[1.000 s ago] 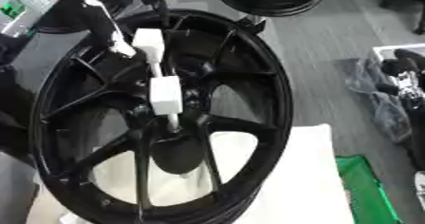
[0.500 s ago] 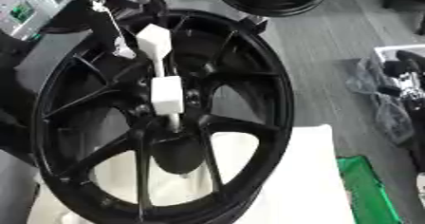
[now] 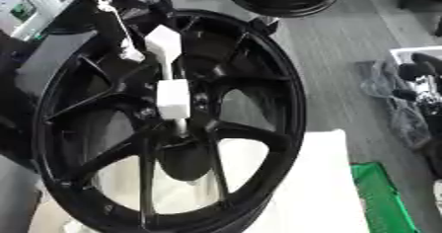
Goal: Pull the pin out of the wheel hub.
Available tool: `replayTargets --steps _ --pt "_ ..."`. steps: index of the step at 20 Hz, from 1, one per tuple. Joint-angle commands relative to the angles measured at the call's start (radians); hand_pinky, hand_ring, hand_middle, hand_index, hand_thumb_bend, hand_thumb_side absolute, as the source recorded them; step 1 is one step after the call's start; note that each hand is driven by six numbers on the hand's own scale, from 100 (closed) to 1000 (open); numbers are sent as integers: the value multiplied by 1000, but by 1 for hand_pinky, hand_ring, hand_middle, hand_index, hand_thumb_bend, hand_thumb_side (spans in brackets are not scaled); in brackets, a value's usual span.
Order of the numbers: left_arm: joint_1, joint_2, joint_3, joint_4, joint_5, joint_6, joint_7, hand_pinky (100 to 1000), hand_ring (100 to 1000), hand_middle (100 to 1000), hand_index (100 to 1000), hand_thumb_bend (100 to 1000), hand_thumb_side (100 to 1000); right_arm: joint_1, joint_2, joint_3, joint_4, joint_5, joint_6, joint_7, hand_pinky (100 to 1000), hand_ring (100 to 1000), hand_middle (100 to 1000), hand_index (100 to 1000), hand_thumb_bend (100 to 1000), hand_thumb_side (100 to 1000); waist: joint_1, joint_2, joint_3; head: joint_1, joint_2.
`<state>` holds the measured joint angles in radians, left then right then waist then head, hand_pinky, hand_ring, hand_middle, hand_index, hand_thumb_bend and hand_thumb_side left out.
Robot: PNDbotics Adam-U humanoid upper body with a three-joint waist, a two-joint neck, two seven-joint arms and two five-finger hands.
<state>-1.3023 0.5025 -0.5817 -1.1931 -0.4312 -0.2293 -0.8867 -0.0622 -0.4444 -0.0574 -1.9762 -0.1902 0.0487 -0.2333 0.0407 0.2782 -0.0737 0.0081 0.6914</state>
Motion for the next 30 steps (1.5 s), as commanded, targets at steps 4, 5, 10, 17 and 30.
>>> replayTargets --steps 4,5,10,17,30 --pt "-27 52 28 -67 29 -1 -20 725 633 497 314 241 231 -5 -28 -8 -24 2 -2 -3 724 836 721 821 100 634 -2 -27 4 -1 1" --pt "-27 59 36 -78 36 4 -18 724 633 497 314 237 230 -5 -28 -8 -24 2 -2 -3 724 836 721 821 100 634 -2 -27 4 -2 2" --pt "-29 91 75 -145 89 39 0 718 626 497 291 214 224 0 -28 -9 -24 5 -2 -5 724 836 721 821 100 634 -2 -28 9 -2 4" --pt "7 140 177 -249 229 124 58 683 609 489 284 100 202 0 -27 -10 -24 1 -11 -9 724 835 720 820 100 629 -5 -25 13 -9 13" --pt "378 469 509 -570 515 249 364 649 594 478 280 100 209 9 -21 -35 -24 5 -21 -35 723 835 721 819 100 626 -7 -13 39 -14 4"
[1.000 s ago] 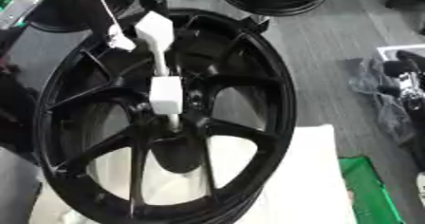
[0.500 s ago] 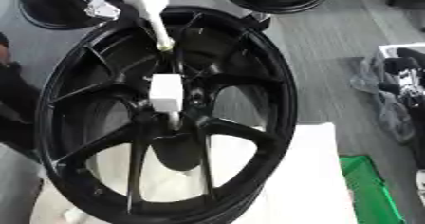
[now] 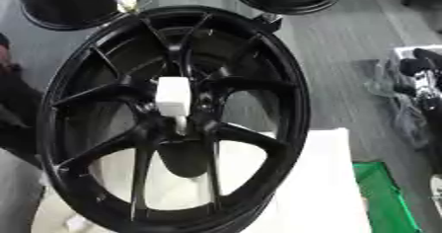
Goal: Pull the pin out of the wheel hub.
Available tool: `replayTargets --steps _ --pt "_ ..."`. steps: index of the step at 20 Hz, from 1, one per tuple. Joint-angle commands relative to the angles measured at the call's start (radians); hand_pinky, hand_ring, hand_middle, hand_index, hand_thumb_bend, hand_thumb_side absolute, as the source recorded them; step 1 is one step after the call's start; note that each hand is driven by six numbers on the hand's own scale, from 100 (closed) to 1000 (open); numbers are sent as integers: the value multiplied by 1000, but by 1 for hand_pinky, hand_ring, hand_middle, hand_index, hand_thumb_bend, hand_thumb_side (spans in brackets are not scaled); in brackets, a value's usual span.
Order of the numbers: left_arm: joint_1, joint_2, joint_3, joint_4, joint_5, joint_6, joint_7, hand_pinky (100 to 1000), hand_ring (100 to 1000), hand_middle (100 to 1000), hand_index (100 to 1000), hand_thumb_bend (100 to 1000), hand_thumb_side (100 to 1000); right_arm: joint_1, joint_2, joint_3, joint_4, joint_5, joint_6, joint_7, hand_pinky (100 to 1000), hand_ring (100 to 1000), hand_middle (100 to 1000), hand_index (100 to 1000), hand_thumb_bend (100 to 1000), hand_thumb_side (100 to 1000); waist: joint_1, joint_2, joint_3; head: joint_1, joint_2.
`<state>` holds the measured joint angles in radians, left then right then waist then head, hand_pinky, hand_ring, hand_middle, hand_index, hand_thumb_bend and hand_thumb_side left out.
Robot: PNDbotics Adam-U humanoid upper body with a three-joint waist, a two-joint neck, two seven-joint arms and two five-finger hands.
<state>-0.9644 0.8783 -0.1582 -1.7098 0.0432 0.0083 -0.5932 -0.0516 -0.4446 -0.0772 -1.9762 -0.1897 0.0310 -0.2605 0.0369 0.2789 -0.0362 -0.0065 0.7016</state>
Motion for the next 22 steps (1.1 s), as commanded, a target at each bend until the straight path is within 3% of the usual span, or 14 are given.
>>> replayTargets --steps 1,5,6,7,13,14,15,16,17,18,19,22 --pt "90 119 119 -62 54 18 104 645 592 477 280 100 239 -2 -21 -18 -24 4 -5 -9 723 835 721 819 100 638 -4 -12 3 -2 -8" --pt "284 195 240 -45 68 37 222 642 590 475 279 100 227 5 -20 -29 -24 6 -10 -20 723 835 721 820 100 626 -4 -7 15 -13 -11" --pt "324 205 261 -33 62 39 242 641 590 475 279 100 161 8 -20 -31 -24 8 -10 -22 723 835 721 820 100 622 -4 -7 18 -15 -11" --pt "360 210 279 -18 52 41 259 641 590 475 279 100 228 11 -19 -32 -24 10 -11 -24 722 835 721 820 100 625 -4 -6 22 -18 -12" --pt "507 178 346 74 9 34 312 666 617 509 306 100 279 21 -17 -36 -24 20 -14 -29 723 836 722 820 100 625 -10 -5 34 -26 -20" --pt "523 165 352 89 16 31 310 680 641 542 365 100 280 22 -16 -35 -24 21 -14 -28 723 836 722 820 100 626 -11 -5 34 -26 -21" --pt "539 151 356 101 21 27 300 711 703 620 526 100 248 22 -16 -34 -24 23 -14 -27 723 836 722 820 100 626 -11 -4 35 -26 -22" --pt "553 138 357 109 22 19 282 746 782 726 742 100 175 23 -15 -35 -24 24 -13 -27 723 836 722 820 100 627 -12 -4 35 -26 -23" --pt "564 127 361 114 15 9 265 756 794 741 772 100 158 23 -15 -35 -24 24 -12 -27 723 836 723 820 100 627 -12 -4 35 -26 -23" --pt "573 118 366 122 2 1 250 778 813 766 821 100 210 23 -14 -35 -24 24 -12 -27 723 836 723 820 100 626 -13 -4 35 -25 -23" --pt "579 111 370 132 -14 -4 240 790 822 777 839 100 391 22 -15 -35 -24 24 -12 -27 723 836 723 820 100 625 -13 -4 35 -24 -23" --pt "587 98 378 169 -59 -12 226 797 827 785 851 106 623 22 -15 -35 -24 22 -13 -27 723 836 723 821 100 625 -13 -5 34 -22 -23"
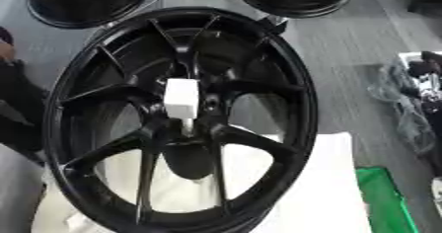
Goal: Pull the pin out of the wheel hub.
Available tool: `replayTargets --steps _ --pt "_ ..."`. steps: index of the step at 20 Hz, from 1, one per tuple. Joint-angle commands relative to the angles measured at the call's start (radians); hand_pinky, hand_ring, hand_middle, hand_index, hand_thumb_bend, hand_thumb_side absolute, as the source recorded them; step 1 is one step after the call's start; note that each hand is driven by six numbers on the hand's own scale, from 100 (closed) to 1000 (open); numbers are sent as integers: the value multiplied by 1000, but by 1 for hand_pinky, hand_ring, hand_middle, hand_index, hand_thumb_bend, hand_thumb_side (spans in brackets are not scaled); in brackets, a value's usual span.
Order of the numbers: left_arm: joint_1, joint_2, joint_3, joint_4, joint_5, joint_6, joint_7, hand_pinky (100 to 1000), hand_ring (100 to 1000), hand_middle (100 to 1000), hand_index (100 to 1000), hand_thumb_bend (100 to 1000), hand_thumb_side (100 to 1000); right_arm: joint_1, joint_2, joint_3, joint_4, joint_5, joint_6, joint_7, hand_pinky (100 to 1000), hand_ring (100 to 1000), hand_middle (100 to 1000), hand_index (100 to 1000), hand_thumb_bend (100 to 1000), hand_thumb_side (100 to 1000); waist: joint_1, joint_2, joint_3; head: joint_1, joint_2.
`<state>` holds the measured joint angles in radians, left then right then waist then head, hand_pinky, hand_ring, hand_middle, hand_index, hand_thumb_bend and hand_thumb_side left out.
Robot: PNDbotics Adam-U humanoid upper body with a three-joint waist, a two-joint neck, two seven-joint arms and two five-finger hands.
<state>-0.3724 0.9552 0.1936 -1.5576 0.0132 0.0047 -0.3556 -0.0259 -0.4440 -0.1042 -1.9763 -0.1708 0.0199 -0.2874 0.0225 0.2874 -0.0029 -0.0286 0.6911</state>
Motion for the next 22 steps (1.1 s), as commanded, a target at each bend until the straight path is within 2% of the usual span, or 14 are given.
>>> replayTargets --steps 1,5,13,15,17,19,22 --pt "-2 15 29 22 -36 -12 -9 793 824 782 848 109 642 -4 -16 -9 -24 3 -2 0 723 836 723 821 100 624 2 -13 1 0 -12" --pt "3 -4 28 -7 -42 -13 16 793 826 788 849 105 641 -5 -17 -8 -24 4 -1 3 723 837 724 821 100 623 1 -14 1 1 -14" --pt "4 -14 22 -47 -54 0 15 793 826 791 846 100 557 -8 -19 -7 -24 -2 0 5 724 837 724 821 100 624 3 -14 -2 3 -15" --pt "2 -19 22 -56 -35 6 23 779 818 783 838 100 563 -9 -19 -6 -24 -2 0 5 724 837 724 821 100 623 2 -15 -2 4 -16" --pt "0 -32 22 -82 15 19 61 756 800 768 829 100 547 -8 -18 -7 -24 -3 -1 4 724 837 724 821 100 623 2 -15 -2 5 -17" --pt "-11 -61 19 -125 95 33 122 696 752 726 796 100 617 -7 -18 -6 -24 -3 -1 5 724 837 725 821 100 623 1 -16 -2 9 -16" --pt "-34 -134 5 -207 233 56 224 669 731 698 764 100 628 -10 -18 -4 -24 -6 -2 7 723 837 725 821 100 621 -1 -18 -5 18 -16"
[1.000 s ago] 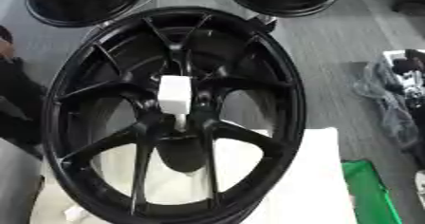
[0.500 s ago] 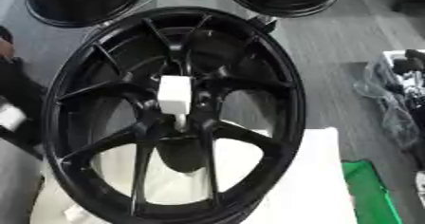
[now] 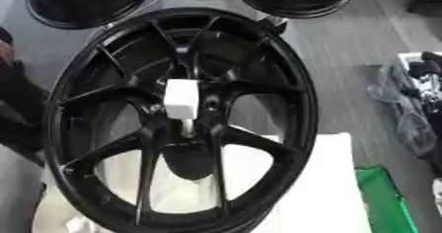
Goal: Pull the pin out of the wheel hub.
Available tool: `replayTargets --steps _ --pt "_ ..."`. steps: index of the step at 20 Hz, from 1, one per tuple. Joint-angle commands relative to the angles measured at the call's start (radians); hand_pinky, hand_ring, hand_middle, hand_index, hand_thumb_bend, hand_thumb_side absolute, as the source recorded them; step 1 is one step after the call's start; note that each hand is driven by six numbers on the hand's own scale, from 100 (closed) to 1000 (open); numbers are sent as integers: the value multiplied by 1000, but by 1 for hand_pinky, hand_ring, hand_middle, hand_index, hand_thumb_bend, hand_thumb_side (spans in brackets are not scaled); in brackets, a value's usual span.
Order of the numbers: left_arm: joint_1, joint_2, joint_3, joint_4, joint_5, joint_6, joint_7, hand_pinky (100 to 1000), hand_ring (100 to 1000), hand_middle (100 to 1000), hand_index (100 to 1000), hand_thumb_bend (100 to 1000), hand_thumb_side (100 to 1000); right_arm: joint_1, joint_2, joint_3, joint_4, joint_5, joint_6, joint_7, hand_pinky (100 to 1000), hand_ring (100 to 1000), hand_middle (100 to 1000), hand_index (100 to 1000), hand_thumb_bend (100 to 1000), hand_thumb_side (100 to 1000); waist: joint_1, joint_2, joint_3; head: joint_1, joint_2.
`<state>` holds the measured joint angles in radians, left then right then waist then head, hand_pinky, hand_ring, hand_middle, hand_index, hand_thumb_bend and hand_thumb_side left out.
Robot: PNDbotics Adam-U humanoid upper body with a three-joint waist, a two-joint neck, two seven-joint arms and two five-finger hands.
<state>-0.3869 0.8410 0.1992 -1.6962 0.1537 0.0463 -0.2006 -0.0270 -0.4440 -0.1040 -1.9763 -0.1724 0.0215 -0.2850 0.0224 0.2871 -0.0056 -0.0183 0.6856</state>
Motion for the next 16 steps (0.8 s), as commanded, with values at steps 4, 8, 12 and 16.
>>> replayTargets --steps 4,8,12,16 --pt "-60 -161 -43 -140 224 71 133 632 691 656 725 100 528 -16 -18 -4 -24 -20 -8 3 723 837 725 821 100 632 -4 -22 -6 21 -7" --pt "-97 -314 -72 -134 320 127 167 633 701 673 725 100 774 -24 -18 -4 -24 -34 -14 5 723 837 725 822 100 613 -11 -24 -9 31 -7" --pt "-117 -404 -88 -129 317 136 179 641 725 706 750 151 809 -26 -16 -4 -24 -40 -17 6 723 838 726 823 100 611 -15 -24 -11 44 -4" --pt "-123 -456 -95 -125 269 121 187 654 747 736 775 165 822 -29 -12 -3 -24 -42 -19 7 723 838 725 823 100 609 -22 -22 -13 51 -10"
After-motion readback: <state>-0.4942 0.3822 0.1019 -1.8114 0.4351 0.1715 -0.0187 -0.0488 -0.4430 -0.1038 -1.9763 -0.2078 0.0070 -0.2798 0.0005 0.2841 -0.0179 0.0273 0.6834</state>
